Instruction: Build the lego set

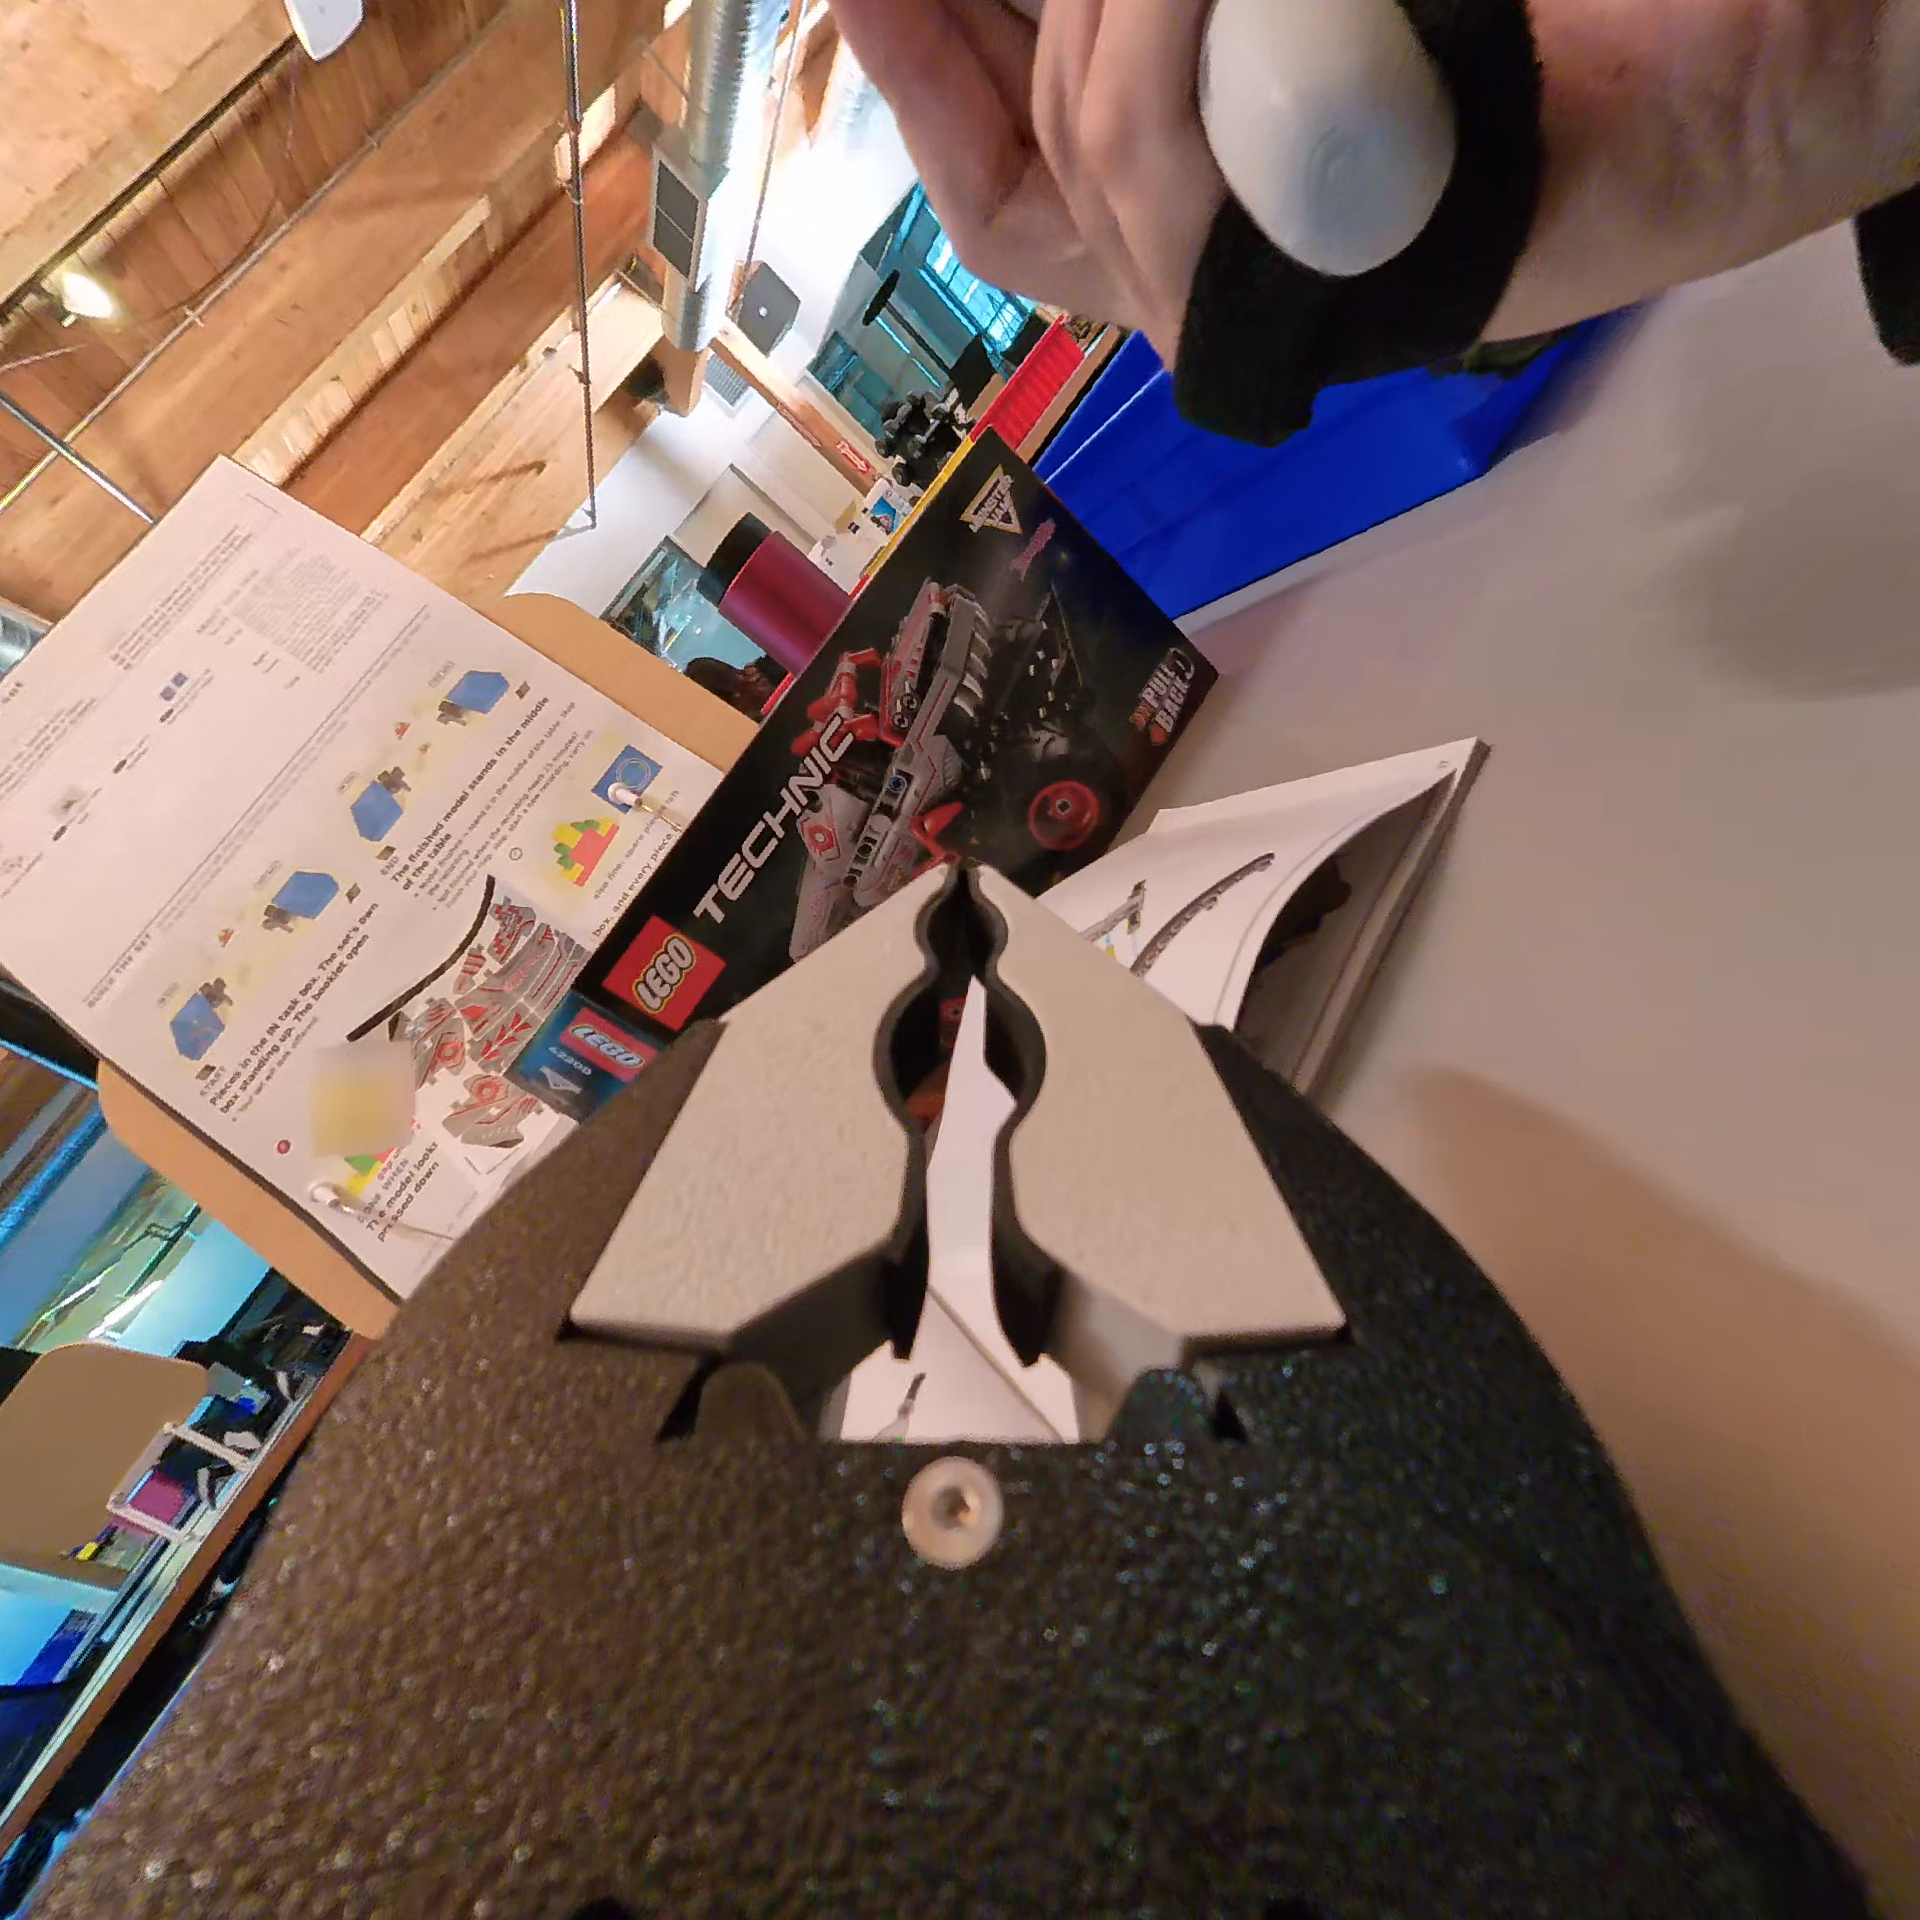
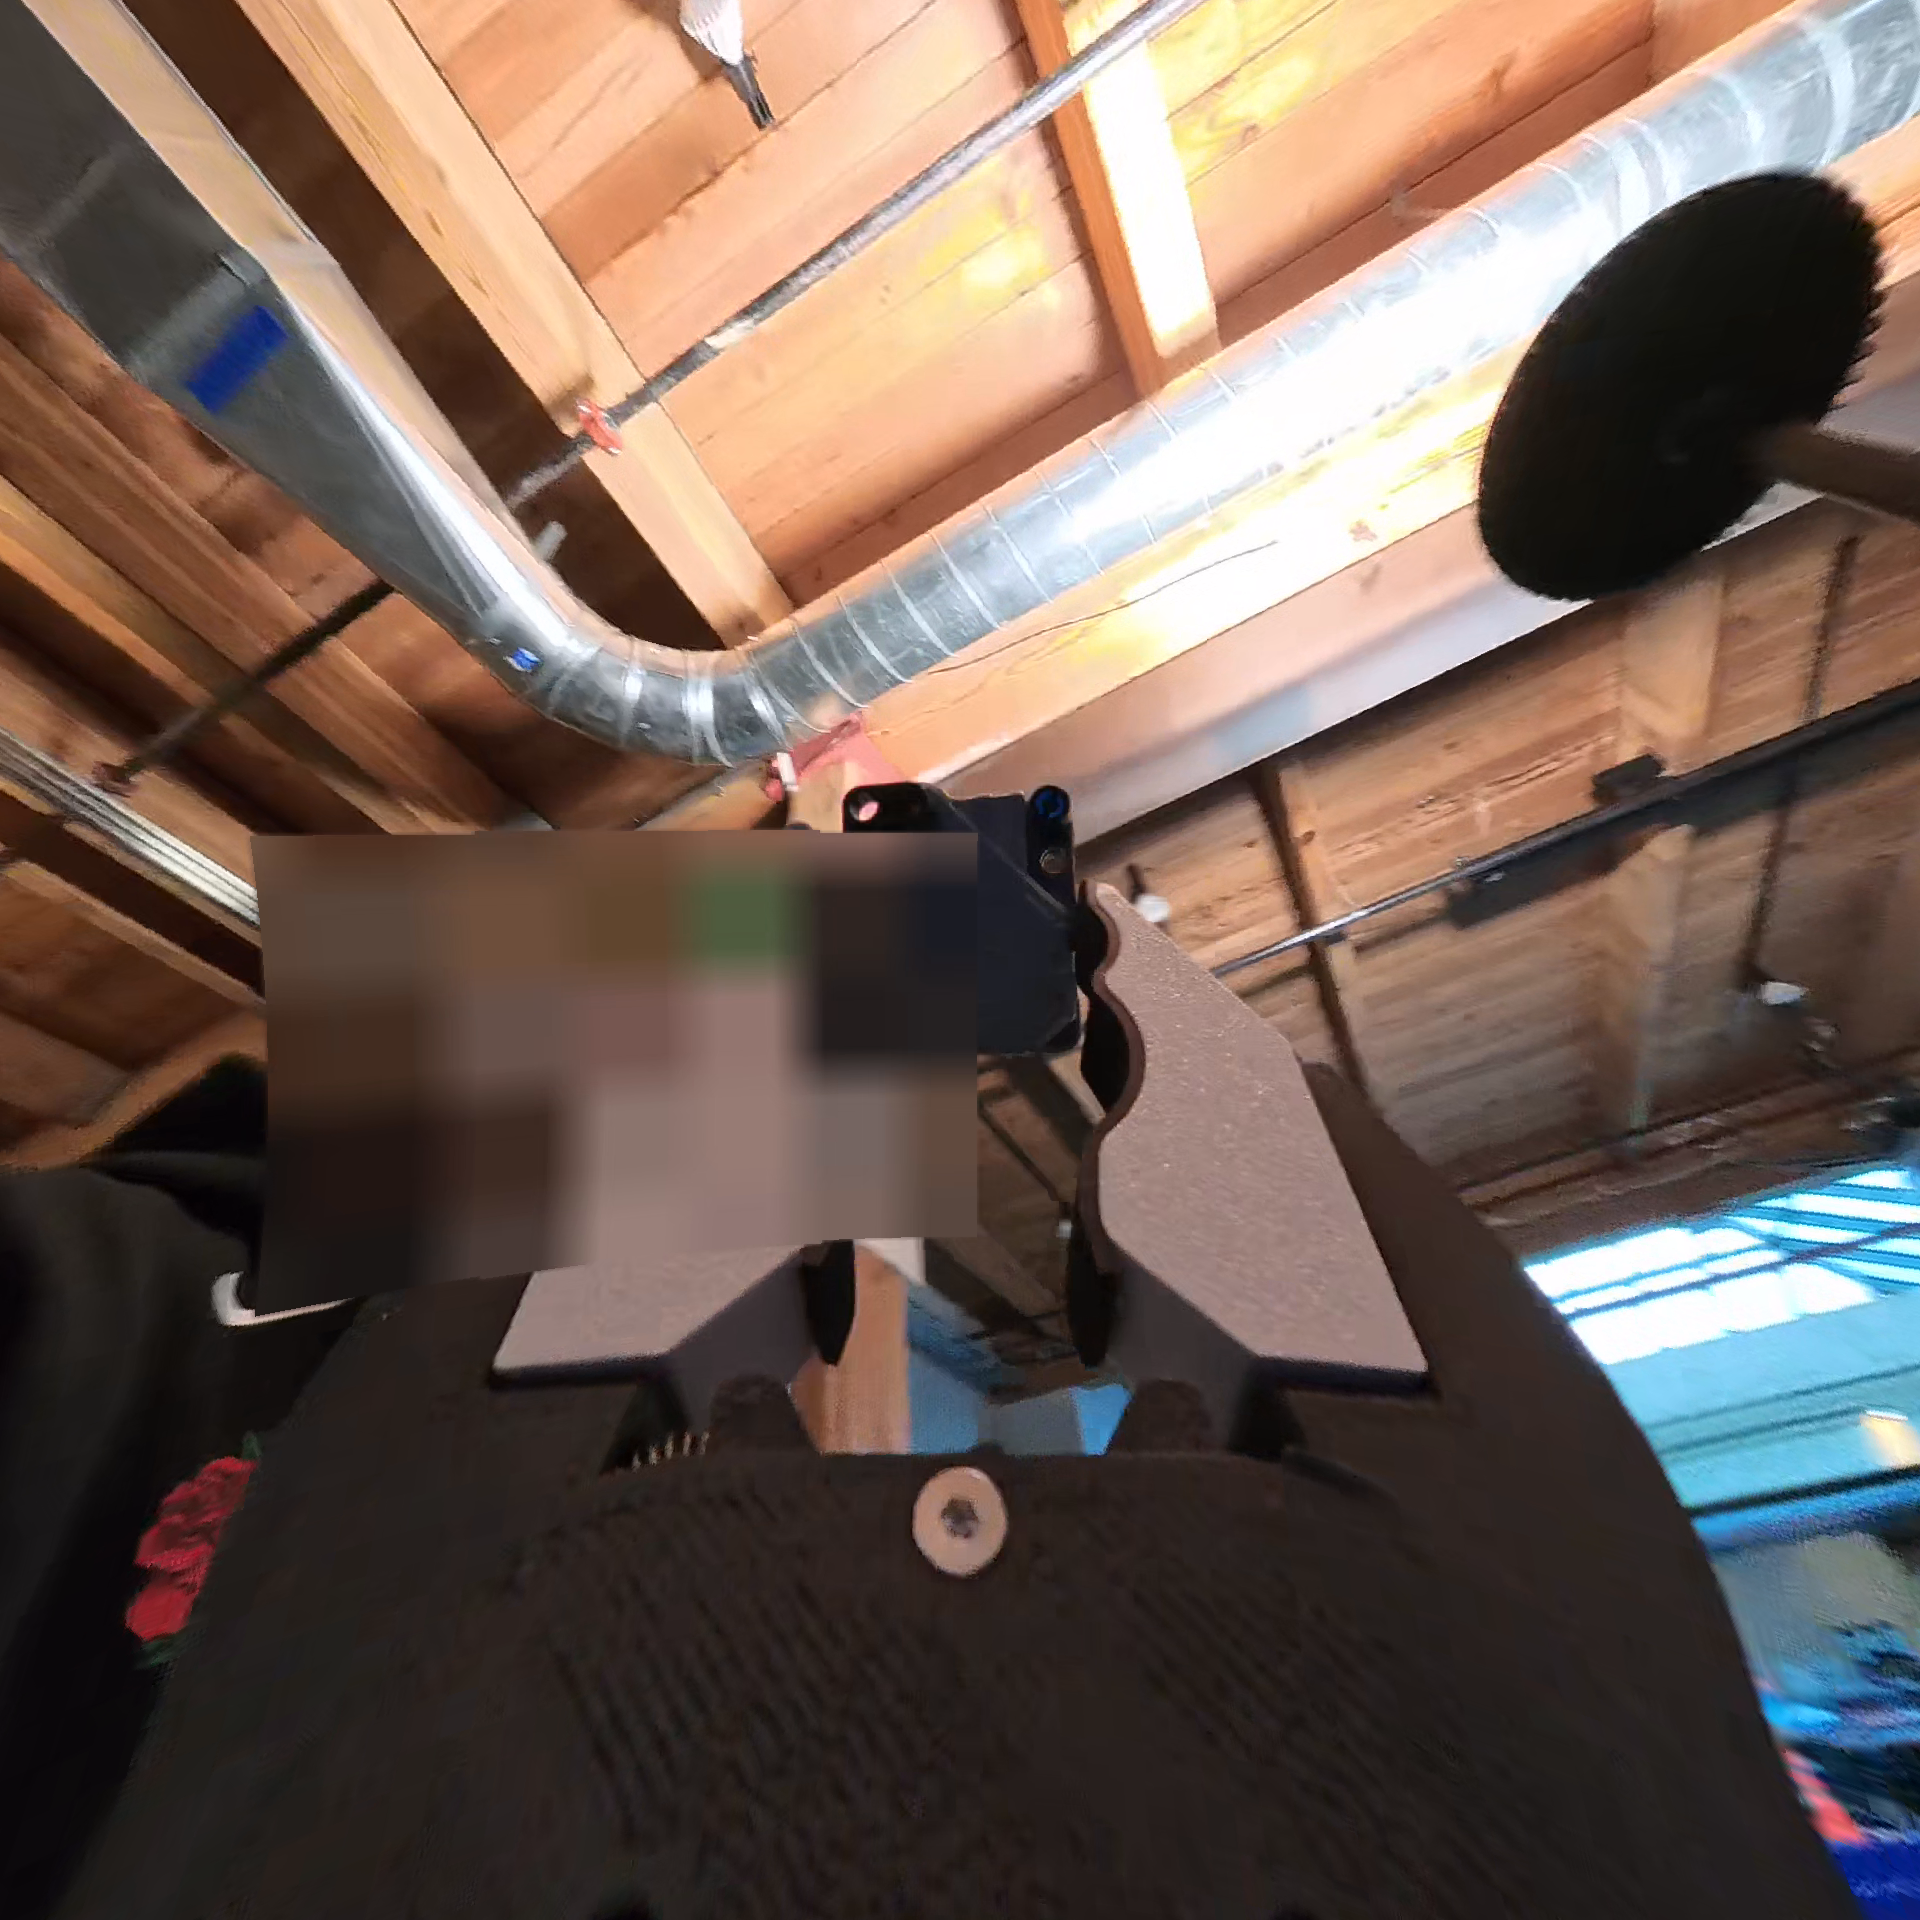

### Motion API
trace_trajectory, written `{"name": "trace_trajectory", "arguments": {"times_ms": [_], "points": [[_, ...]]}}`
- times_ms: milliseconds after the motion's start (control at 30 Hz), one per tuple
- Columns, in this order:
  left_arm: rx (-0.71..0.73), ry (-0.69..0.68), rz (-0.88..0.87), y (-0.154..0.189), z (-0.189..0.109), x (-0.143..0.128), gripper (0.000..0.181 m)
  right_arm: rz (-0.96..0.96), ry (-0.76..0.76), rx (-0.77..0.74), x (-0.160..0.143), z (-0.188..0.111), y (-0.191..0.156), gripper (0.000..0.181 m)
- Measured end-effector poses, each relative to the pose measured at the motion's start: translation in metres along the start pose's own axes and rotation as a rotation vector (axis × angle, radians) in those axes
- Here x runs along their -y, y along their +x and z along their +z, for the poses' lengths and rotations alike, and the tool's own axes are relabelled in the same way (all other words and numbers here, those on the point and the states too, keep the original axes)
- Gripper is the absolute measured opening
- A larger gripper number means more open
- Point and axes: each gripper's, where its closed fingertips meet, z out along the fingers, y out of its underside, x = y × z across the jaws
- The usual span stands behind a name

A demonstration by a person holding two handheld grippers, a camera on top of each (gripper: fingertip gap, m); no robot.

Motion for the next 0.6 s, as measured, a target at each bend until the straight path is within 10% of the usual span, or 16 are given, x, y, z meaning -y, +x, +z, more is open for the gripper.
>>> {"name": "trace_trajectory", "arguments": {"times_ms": [33,333,600], "points": [[-0.002,-0.001,0.002,0.000,0.000,0.000,0.000,0.039,0.010,0.034,0.002,-0.002,-0.003,0.042],[-0.018,-0.017,0.023,0.004,0.002,-0.003,0.000,-0.049,-0.069,-0.054,0.006,-0.019,-0.004,0.040],[-0.044,0.031,-0.008,0.001,-0.003,0.005,0.000,-0.584,-1.053,-0.528,-0.060,-0.069,0.056,0.041]]}}
